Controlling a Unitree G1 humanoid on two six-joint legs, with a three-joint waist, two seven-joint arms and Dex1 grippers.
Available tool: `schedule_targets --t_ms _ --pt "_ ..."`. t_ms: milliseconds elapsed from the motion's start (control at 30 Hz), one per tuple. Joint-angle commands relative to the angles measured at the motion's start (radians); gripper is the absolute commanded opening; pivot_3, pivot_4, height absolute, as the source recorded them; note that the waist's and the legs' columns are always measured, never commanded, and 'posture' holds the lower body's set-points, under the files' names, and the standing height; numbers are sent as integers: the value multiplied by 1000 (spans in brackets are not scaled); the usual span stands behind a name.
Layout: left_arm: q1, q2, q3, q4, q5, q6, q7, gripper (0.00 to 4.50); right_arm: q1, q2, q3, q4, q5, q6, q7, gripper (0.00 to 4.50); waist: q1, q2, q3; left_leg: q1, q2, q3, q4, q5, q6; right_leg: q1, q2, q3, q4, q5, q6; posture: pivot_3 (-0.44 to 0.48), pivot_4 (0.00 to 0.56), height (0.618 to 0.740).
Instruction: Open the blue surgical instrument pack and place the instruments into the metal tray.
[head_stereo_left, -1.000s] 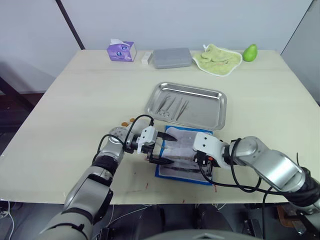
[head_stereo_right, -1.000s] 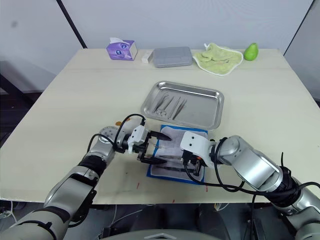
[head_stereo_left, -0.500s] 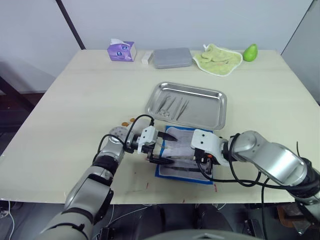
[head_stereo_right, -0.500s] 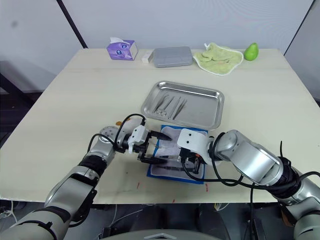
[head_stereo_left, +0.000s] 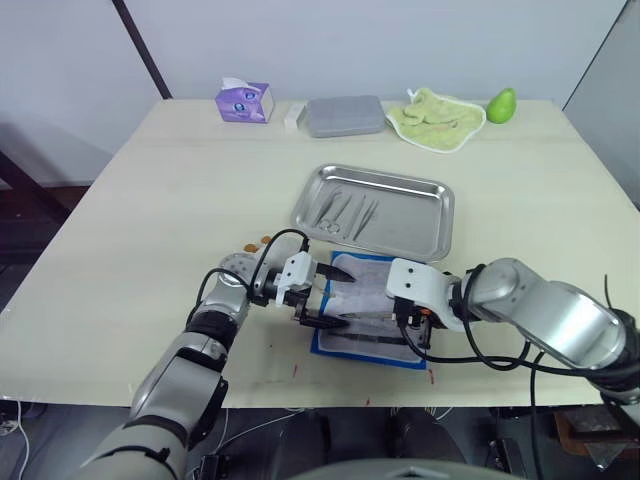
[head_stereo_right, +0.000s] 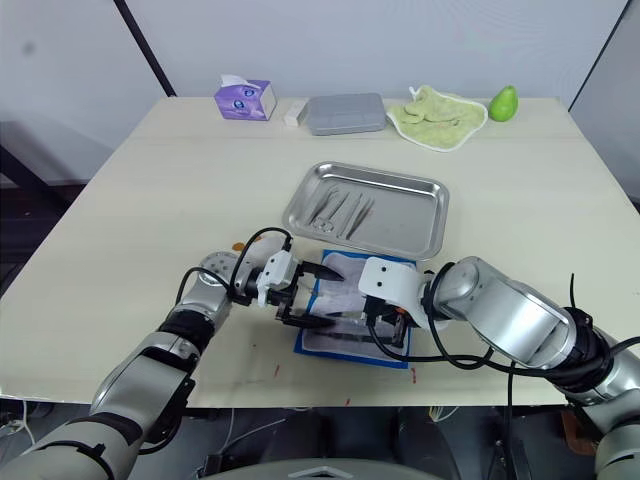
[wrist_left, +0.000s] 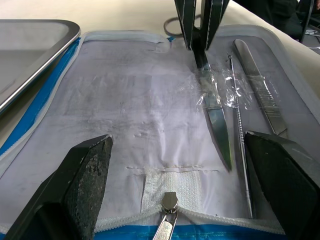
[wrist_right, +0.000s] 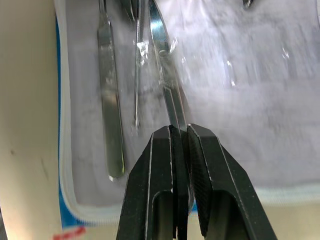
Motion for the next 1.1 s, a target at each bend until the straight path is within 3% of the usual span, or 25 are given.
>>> schedule_targets --t_ms 33,400,567,667,767,1100 --pt "55 -7 -49 62 97 10 -48 4500 27 -63 -83 -57 24 -23 20 63 1 0 0 0 0 0 0 0 0 0 0 0 0 0 0 0 150 740" --pt "56 -12 -41 56 96 14 -48 4500 214 -263 -331 -114 99 -122 98 63 1 0 0 0 0 0 -1 0 0 0 -1 0 -1 0 1 0 150 740" --pt "59 -13 -36 49 90 14 -48 4500 276 -256 -517 -114 203 -112 136 63 1 0 0 0 -1 0 -1 0 0 0 -1 0 -1 0 1 0 150 740" --pt "61 -19 -25 39 82 16 -48 4500 243 -104 -627 -58 254 -70 52 63 -1 -2 1 1 -1 0 -1 0 0 1 0 0 -1 0 1 0 150 740" --pt "66 -20 -18 25 77 23 -48 4500 184 40 -643 -2 228 -24 -72 63 1 1 1 0 0 0 -1 0 0 0 0 1 -1 2 4 0 150 740" --pt "105 -15 23 -46 78 58 -44 4500 -26 476 -505 261 -32 -56 -533 63 -4 4 3 -2 -2 -1 -2 0 0 -2 2 4 0 1 5 0 150 740"
